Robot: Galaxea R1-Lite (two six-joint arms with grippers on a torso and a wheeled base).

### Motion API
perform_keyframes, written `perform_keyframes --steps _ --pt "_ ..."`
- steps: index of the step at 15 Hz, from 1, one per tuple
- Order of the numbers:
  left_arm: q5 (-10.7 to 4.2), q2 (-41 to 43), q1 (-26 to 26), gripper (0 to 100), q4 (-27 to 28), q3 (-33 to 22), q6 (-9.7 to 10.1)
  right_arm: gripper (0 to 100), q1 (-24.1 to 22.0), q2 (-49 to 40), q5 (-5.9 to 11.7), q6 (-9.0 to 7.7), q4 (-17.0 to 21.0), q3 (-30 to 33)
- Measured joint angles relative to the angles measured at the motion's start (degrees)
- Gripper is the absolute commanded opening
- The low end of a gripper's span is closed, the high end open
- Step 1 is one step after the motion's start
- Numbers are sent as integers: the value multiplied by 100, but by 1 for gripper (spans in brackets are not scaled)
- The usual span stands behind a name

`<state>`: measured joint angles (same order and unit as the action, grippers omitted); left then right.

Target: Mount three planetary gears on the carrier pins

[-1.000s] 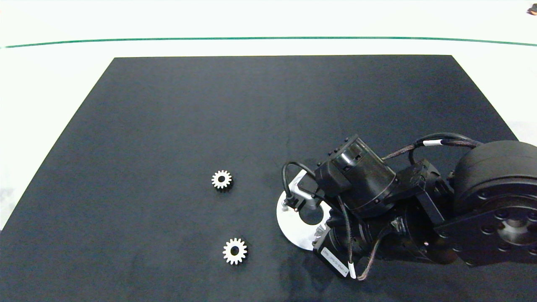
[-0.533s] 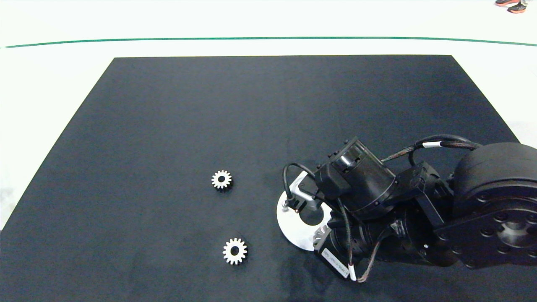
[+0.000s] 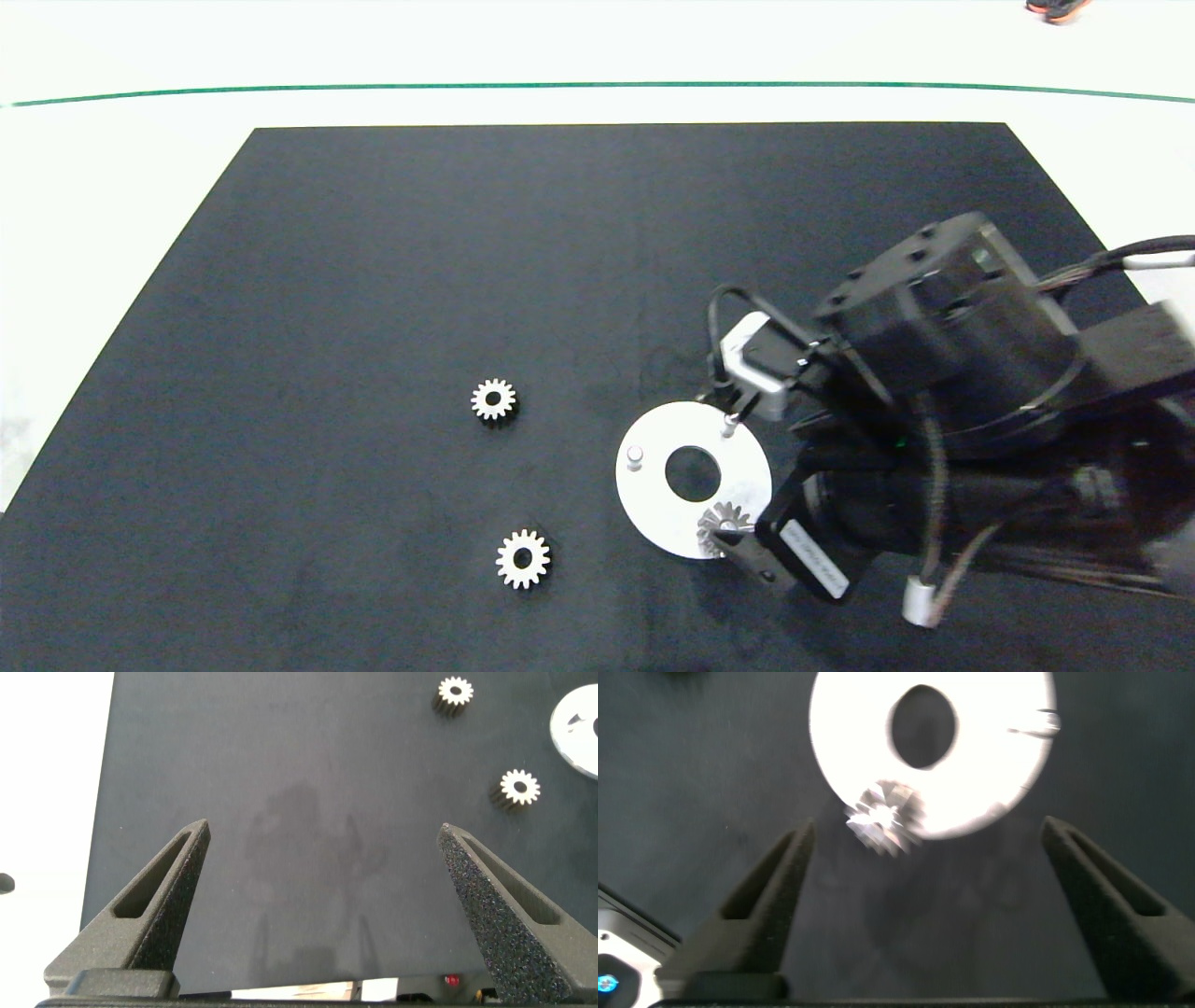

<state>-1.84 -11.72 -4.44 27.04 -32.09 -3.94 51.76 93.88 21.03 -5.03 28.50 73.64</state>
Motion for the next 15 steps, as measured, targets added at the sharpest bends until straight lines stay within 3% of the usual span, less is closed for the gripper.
perform_keyframes --steps 4,6,8,11,15 --pt "13 -68 -44 100 -216 561 -33 100 -129 -2238 350 143 49 -907" --pt "52 -154 -201 100 -874 1265 -160 100 -477 -3622 435 96 121 -1559" --pt "79 -449 -444 100 -1608 1925 -444 100 -1069 -5008 482 -111 219 -2197" --pt "94 -1295 -768 100 -2302 2198 -1001 100 -2098 -6834 529 -472 672 -2927" --pt "61 -2551 -1582 100 -3221 2122 -1220 100 -3012 -8354 545 -627 1140 -3589"
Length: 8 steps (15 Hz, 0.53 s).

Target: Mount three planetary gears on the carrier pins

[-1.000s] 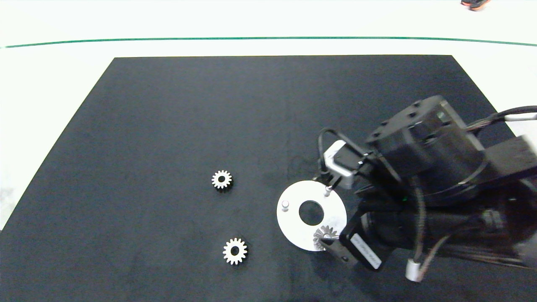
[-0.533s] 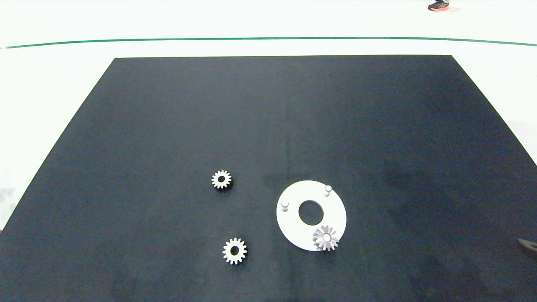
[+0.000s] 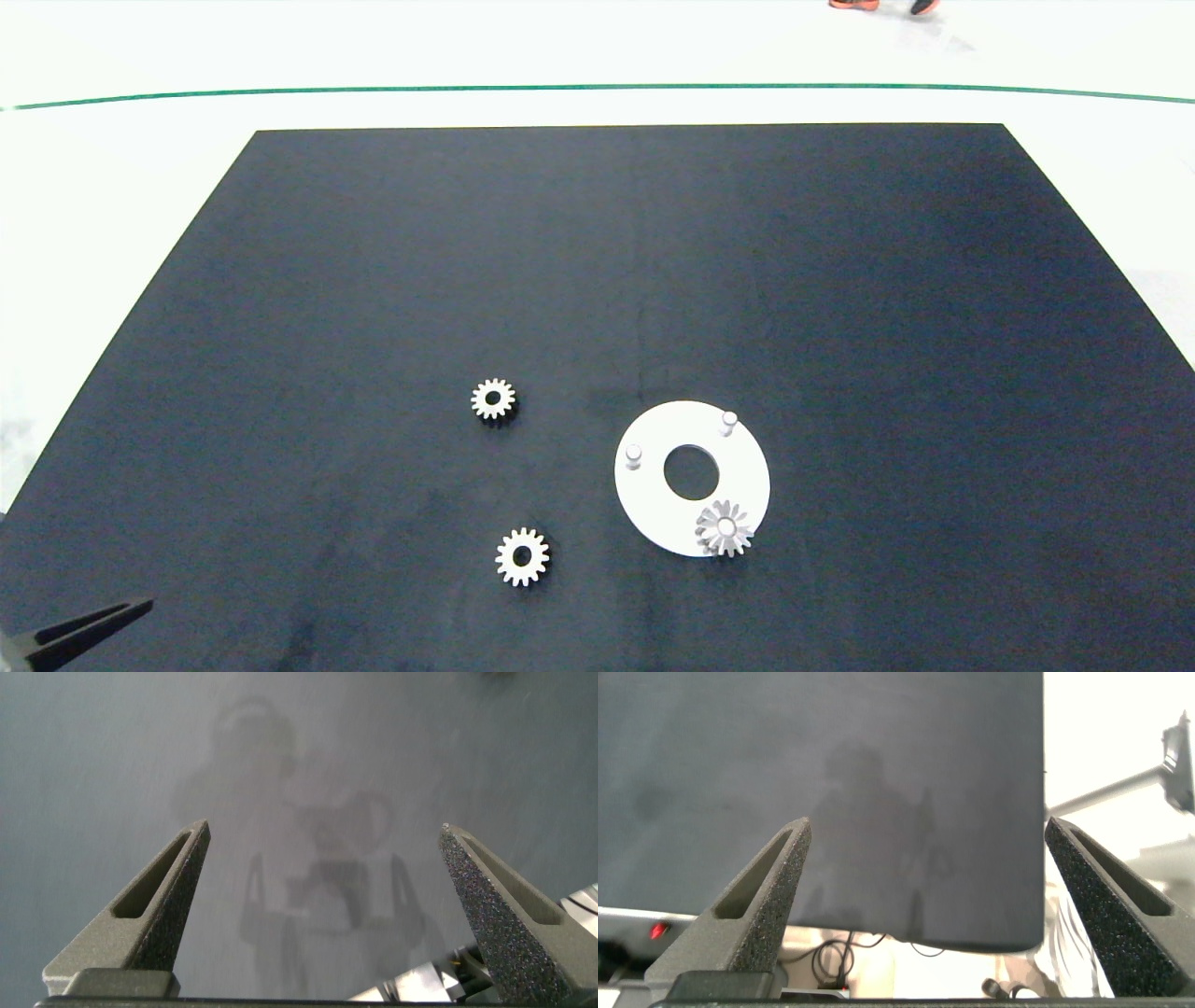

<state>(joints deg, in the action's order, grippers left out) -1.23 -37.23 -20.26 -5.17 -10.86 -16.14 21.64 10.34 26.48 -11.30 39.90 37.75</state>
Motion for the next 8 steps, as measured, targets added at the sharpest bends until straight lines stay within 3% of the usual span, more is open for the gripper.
perform_keyframes --steps 5,6,8 --pt "-89 -1610 -816 100 -1042 -123 -130 100 -336 -502 11 -63 6 -105" --pt "-166 -1894 -950 100 -1326 -127 -127 100 -369 -544 11 -116 10 -110" --pt "-588 -2489 -1430 100 -1969 -127 -116 100 -467 -621 11 -247 10 -85"
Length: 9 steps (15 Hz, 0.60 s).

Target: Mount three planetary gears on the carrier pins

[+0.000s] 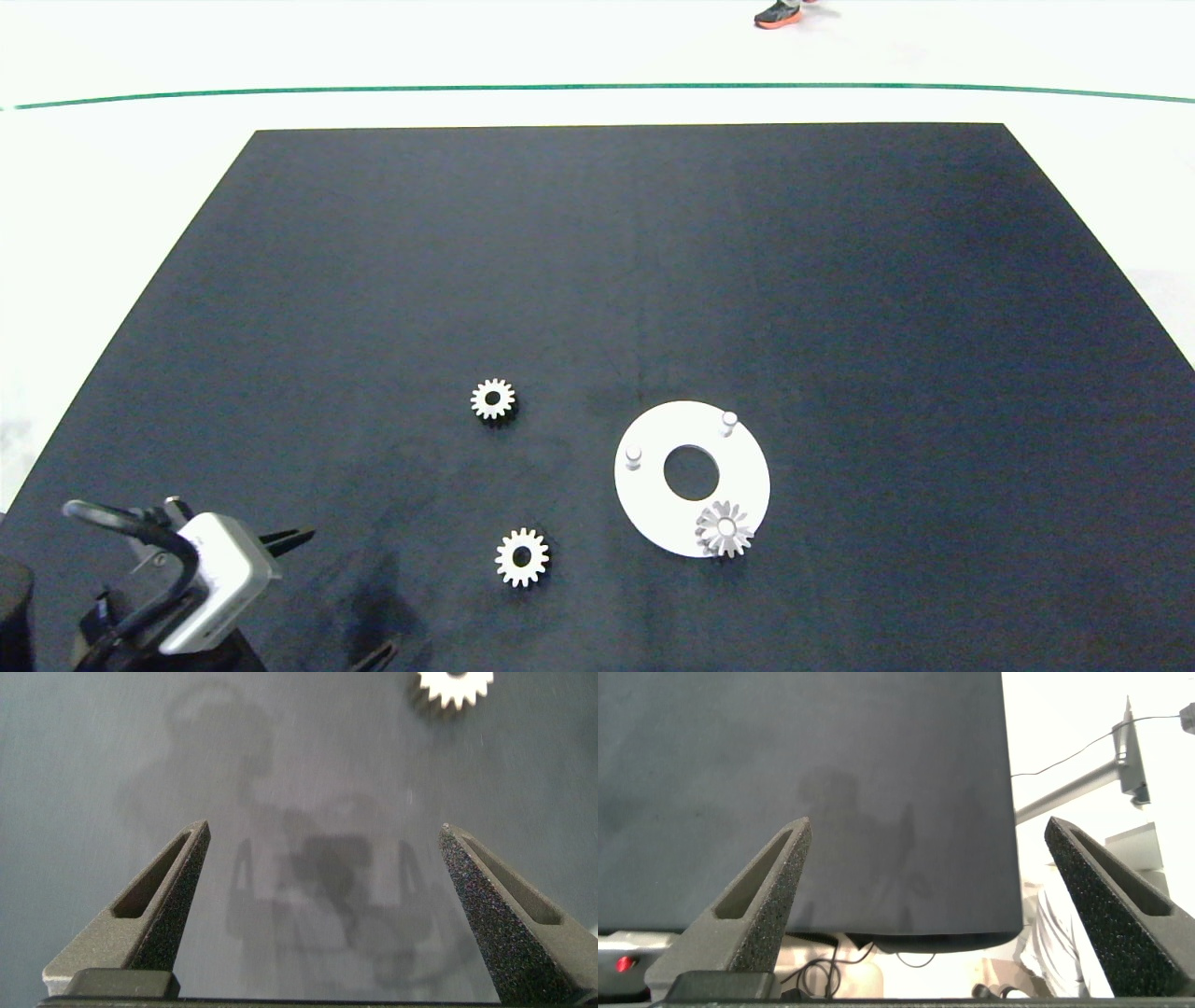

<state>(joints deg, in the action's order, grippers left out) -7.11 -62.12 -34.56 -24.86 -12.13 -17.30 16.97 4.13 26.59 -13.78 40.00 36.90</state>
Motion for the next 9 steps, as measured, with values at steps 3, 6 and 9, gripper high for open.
perform_keyframes --steps 3,6,9 --pt "-612 -678 -752 100 -592 -84 77 100 -30 -50 0 -22 -1 48" --pt "-700 -1211 -1008 100 -697 -327 104 100 -30 -91 0 -46 2 37" --pt "-866 -1740 -1315 100 -859 -658 129 100 -5 -118 -2 -48 2 13"
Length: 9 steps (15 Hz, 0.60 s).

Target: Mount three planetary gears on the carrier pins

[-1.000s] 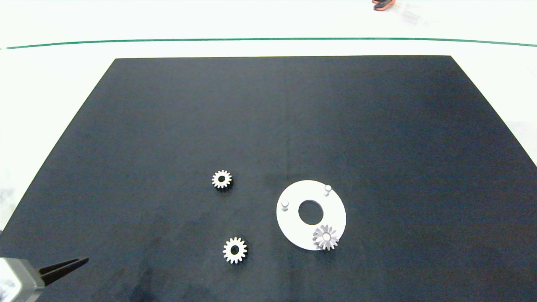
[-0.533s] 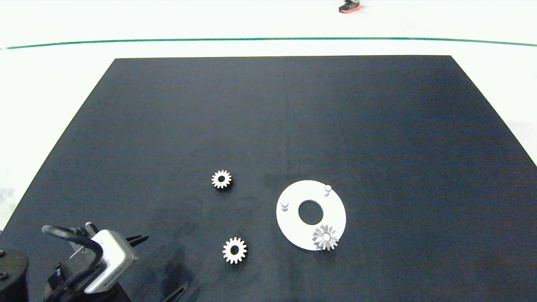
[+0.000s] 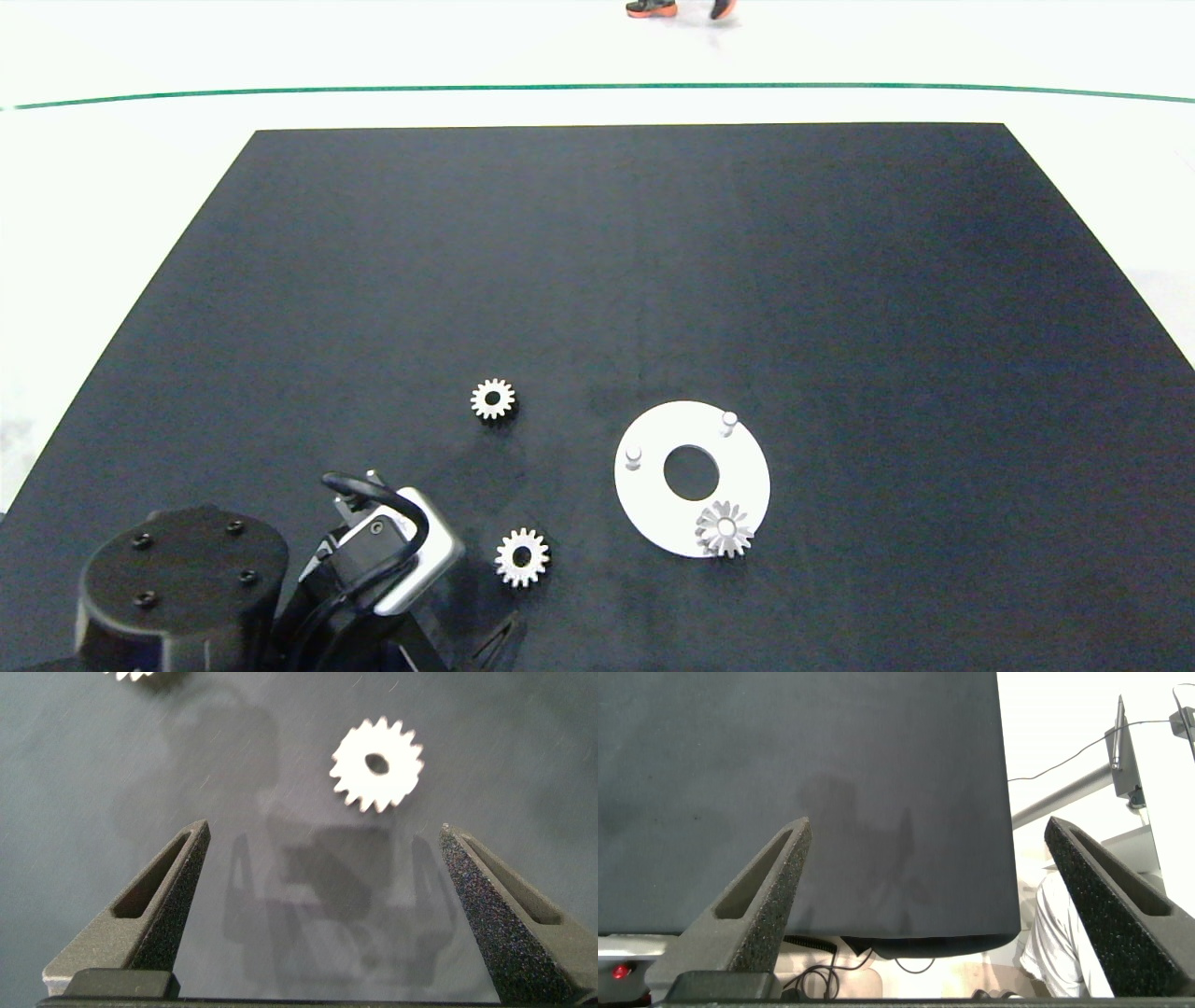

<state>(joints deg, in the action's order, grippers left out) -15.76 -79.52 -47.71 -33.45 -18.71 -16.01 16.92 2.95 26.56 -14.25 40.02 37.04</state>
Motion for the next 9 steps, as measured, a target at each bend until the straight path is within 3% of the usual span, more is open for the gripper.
perform_keyframes --steps 9 --pt "-30 -909 -210 100 -74 -472 68 100 11 5 0 1 0 6"
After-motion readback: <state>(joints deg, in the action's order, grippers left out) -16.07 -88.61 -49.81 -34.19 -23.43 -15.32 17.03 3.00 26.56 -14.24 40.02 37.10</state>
